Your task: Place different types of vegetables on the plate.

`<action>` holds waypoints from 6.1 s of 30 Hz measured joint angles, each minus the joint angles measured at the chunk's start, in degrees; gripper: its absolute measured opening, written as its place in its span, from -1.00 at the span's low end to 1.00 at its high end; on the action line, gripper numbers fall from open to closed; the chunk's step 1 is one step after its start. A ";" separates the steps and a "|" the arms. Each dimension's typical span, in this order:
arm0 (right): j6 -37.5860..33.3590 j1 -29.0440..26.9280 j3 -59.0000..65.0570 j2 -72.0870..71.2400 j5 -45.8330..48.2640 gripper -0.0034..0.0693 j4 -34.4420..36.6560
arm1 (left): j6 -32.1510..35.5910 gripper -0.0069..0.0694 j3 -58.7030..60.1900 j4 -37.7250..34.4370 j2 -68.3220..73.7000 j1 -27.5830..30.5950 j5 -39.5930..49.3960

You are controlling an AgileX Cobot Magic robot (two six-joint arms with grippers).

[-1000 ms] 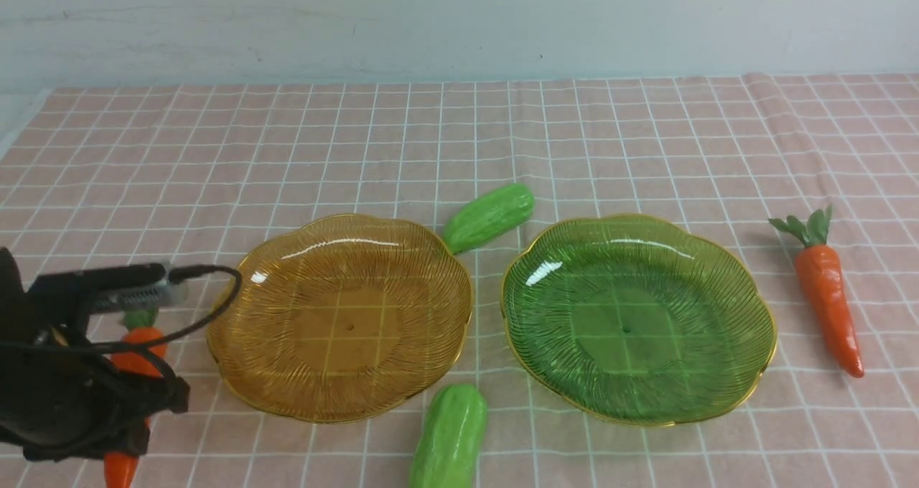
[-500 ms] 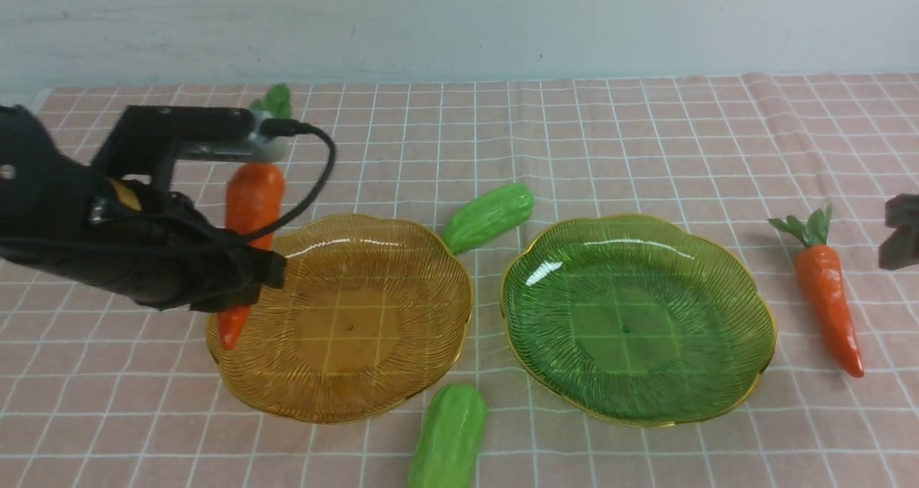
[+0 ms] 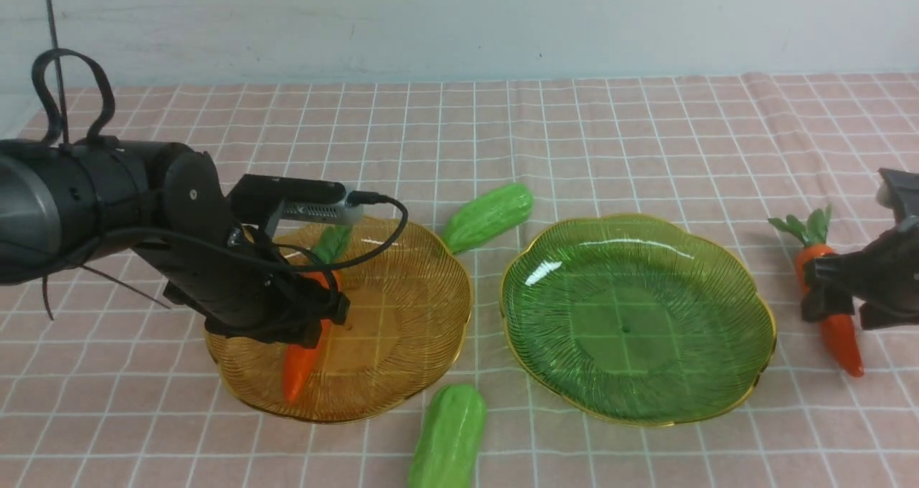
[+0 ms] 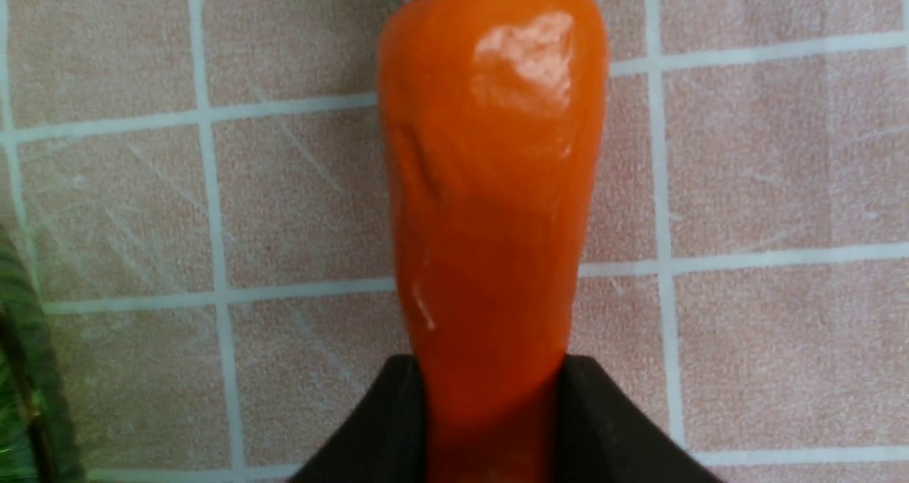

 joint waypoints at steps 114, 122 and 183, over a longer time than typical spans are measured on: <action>10.30 14.21 -10.88 -37.80 30.11 -0.95 -9.20 | 5.89 -0.77 -44.86 0.99 21.12 -13.76 7.84; 10.30 14.21 -10.88 -37.80 30.11 -0.95 -8.74 | 15.06 -0.61 -44.92 -2.25 24.53 -10.69 1.47; 3.07 14.21 -10.42 -65.26 33.06 -0.95 0.08 | -1.57 -0.39 -55.51 -1.58 27.64 -22.24 29.29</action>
